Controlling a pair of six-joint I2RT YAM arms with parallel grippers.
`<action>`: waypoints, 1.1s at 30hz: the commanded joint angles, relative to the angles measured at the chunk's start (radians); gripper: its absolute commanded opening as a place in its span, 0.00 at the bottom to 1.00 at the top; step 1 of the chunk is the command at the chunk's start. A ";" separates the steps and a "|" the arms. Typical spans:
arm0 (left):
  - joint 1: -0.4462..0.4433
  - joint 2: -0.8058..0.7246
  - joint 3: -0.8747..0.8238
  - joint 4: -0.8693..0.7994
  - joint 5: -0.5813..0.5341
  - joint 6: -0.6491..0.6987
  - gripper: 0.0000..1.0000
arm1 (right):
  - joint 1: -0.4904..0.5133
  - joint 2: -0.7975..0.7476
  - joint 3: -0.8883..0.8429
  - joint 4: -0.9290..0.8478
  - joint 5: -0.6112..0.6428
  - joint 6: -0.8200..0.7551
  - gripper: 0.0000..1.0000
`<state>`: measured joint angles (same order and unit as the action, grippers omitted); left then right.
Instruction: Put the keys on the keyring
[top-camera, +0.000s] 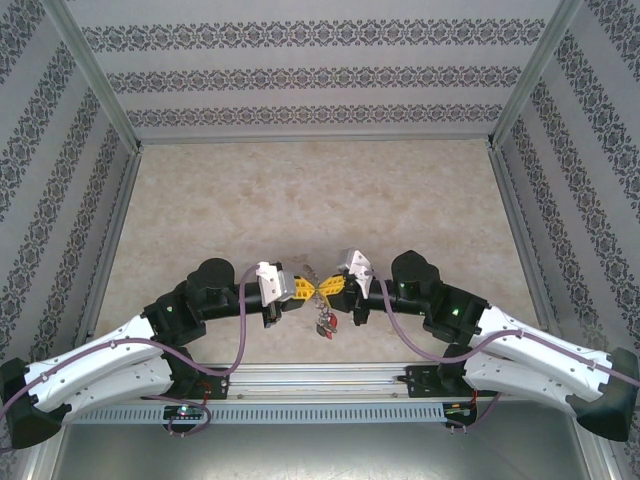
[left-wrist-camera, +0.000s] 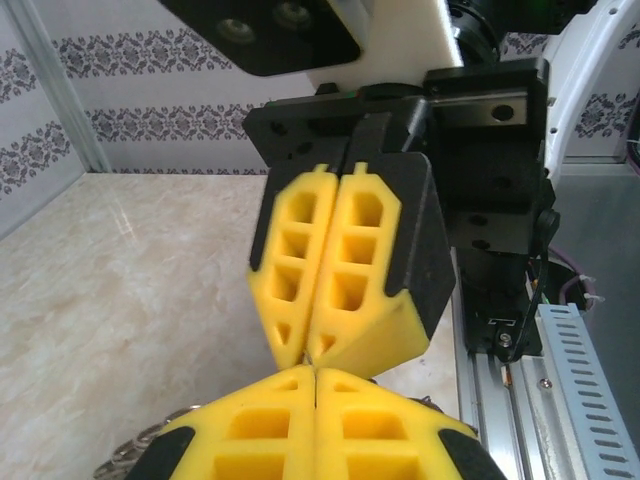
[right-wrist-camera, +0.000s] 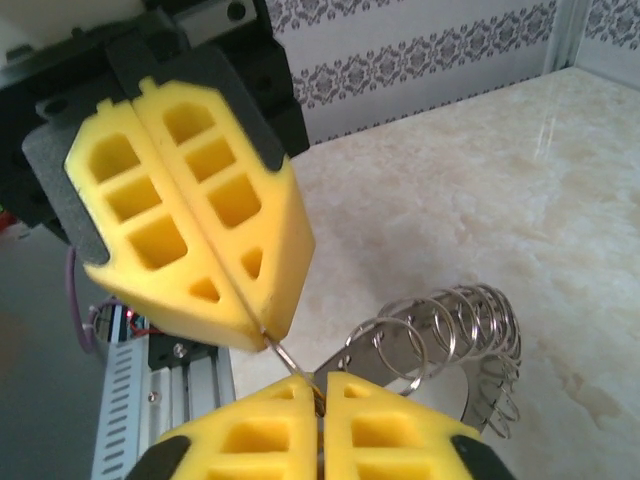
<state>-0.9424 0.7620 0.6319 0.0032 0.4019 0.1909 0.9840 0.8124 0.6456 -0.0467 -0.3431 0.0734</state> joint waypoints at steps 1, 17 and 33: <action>-0.013 0.001 0.022 0.024 0.028 0.012 0.00 | -0.001 0.007 0.006 0.046 -0.044 -0.042 0.00; -0.020 0.023 0.120 -0.170 -0.073 0.024 0.27 | -0.001 -0.132 -0.010 -0.011 0.006 -0.120 0.00; -0.098 0.216 0.336 -0.427 -0.192 0.112 0.34 | 0.019 -0.093 0.087 -0.184 0.120 -0.211 0.00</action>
<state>-1.0245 0.9577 0.9333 -0.3626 0.2466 0.2653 0.9871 0.7158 0.6926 -0.2359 -0.2451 -0.1089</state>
